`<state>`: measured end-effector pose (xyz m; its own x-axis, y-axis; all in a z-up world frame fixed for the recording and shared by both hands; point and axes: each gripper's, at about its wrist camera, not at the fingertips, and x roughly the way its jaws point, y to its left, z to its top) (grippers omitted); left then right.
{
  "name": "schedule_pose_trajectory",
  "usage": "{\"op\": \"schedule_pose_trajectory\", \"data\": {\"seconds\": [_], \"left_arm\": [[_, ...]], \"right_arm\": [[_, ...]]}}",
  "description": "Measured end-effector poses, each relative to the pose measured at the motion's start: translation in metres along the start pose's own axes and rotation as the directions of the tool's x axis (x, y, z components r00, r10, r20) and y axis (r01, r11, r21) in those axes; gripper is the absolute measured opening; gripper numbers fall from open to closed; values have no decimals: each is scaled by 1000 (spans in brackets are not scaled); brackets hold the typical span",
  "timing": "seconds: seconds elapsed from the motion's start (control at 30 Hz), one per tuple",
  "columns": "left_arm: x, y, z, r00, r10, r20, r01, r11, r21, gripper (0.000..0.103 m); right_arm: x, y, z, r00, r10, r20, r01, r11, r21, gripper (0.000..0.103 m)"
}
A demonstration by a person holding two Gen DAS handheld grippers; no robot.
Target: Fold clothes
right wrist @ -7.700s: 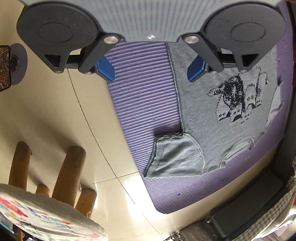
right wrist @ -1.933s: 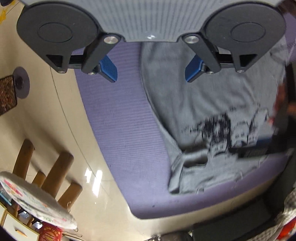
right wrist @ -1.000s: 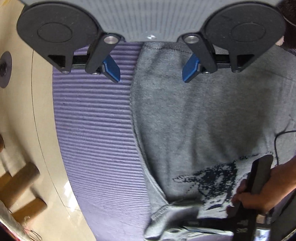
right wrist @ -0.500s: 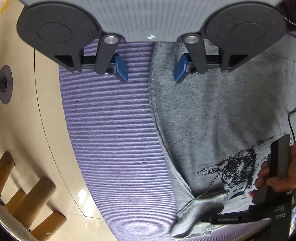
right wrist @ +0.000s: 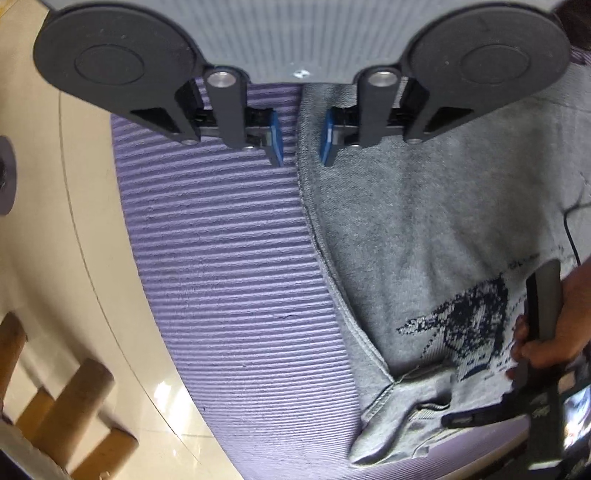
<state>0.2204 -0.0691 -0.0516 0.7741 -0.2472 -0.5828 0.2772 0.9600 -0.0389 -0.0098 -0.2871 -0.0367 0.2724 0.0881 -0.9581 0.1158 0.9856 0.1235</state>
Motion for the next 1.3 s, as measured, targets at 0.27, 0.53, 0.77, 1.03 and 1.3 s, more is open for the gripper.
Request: {"op": "schedule_pose_trajectory", "data": {"seconds": [0.27, 0.53, 0.77, 1.03, 1.3], "left_arm": [[-11, -11, -1, 980, -197, 2, 193, 965, 178, 70], [-8, -53, -23, 978, -207, -12, 194, 894, 404, 47], [-3, -43, -14, 995, -90, 44, 70, 939, 336, 9], [-1, -13, 10, 998, -12, 60, -1, 975, 223, 8], [-2, -4, 21, 997, 67, 27, -72, 965, 251, 8]], "right_arm": [[1, 3, 2, 1000, -12, 6, 12, 1000, -11, 23], [3, 4, 7, 1000, -13, 16, 13, 1000, -24, 23], [2, 7, 8, 1000, 16, 25, -15, 999, -49, 3], [-18, 38, 11, 994, 78, 74, -62, 978, -197, 2], [-12, 65, 8, 988, 138, 65, -115, 956, -271, 2]]}}
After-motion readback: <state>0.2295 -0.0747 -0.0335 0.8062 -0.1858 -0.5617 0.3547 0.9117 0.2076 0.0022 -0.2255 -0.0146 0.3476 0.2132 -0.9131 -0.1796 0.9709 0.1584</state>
